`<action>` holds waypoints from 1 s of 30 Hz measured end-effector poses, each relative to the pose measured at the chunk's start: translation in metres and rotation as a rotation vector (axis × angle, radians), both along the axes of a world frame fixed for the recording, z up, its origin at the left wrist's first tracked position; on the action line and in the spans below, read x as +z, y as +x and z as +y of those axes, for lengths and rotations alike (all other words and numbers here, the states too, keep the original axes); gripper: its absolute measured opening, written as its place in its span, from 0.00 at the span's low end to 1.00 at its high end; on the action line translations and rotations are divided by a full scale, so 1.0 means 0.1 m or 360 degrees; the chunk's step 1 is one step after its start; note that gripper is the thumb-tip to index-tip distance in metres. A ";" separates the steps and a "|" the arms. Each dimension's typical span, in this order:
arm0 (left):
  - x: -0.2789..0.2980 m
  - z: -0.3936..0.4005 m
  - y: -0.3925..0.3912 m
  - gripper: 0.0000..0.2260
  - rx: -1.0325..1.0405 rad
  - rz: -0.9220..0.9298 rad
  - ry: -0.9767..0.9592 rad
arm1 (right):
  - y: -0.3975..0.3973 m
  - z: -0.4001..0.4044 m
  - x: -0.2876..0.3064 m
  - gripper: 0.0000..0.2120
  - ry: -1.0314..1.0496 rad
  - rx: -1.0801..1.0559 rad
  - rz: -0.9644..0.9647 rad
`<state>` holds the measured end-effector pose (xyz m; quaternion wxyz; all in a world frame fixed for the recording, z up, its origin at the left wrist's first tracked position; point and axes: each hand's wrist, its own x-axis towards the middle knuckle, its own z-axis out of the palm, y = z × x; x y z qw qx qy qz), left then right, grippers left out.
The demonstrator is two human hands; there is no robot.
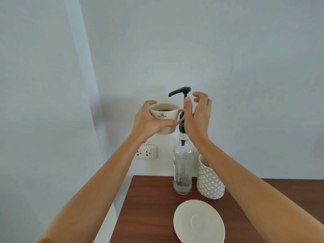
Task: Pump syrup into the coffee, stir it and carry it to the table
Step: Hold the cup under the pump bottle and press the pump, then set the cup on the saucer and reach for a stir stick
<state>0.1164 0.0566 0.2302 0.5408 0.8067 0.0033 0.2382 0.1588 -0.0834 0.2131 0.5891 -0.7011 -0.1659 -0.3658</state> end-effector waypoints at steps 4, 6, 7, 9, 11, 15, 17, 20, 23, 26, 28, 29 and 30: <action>-0.15 -0.05 -0.13 0.45 -0.0053 0.0025 0.0011 | -0.20 -0.08 -0.24 0.12 -0.0058 0.0095 0.0176; -0.25 -0.09 -0.22 0.48 -0.0081 0.0037 0.0018 | -0.27 -0.14 -0.33 0.14 -0.0131 0.0244 0.0291; -0.31 -0.11 -0.25 0.49 -0.0097 0.0035 0.0013 | -0.30 -0.18 -0.39 0.15 -0.0135 0.0338 0.0347; -0.45 -0.15 -0.32 0.48 -0.0142 0.0031 0.0004 | -0.37 -0.28 -0.50 0.16 -0.0102 0.0499 0.0438; -0.62 -0.20 -0.37 0.47 -0.0190 0.0033 0.0032 | -0.45 -0.40 -0.64 0.17 -0.0041 0.0637 0.0534; -1.06 -0.34 -0.45 0.41 -0.0290 0.0052 0.0031 | -0.60 -0.61 -1.01 0.17 -0.0055 0.0709 0.0668; -1.28 -0.41 -0.49 0.43 -0.0356 0.0103 -0.0008 | -0.65 -0.70 -1.18 0.17 -0.0055 0.0684 0.0699; -1.57 -0.51 -0.55 0.44 -0.0449 0.0164 -0.0032 | -0.75 -0.84 -1.39 0.16 -0.0060 0.0679 0.0736; -1.82 -0.59 -0.61 0.43 -0.0538 0.0220 -0.0041 | -0.84 -0.95 -1.59 0.16 -0.0018 0.0728 0.0825; -2.06 -0.63 -0.65 0.44 -0.0624 0.0281 -0.0041 | -0.89 -1.05 -1.81 0.16 0.0043 0.0742 0.0922; -2.19 -0.65 -0.68 0.45 -0.0670 0.0330 -0.0037 | -0.91 -1.09 -1.94 0.16 0.0042 0.0733 0.0948; -2.25 -0.66 -0.69 0.45 -0.0696 0.0350 -0.0032 | -0.92 -1.11 -2.00 0.16 0.0037 0.0733 0.0962; -2.30 -0.67 -0.70 0.45 -0.0715 0.0367 -0.0025 | -0.94 -1.12 -2.04 0.16 0.0030 0.0738 0.0979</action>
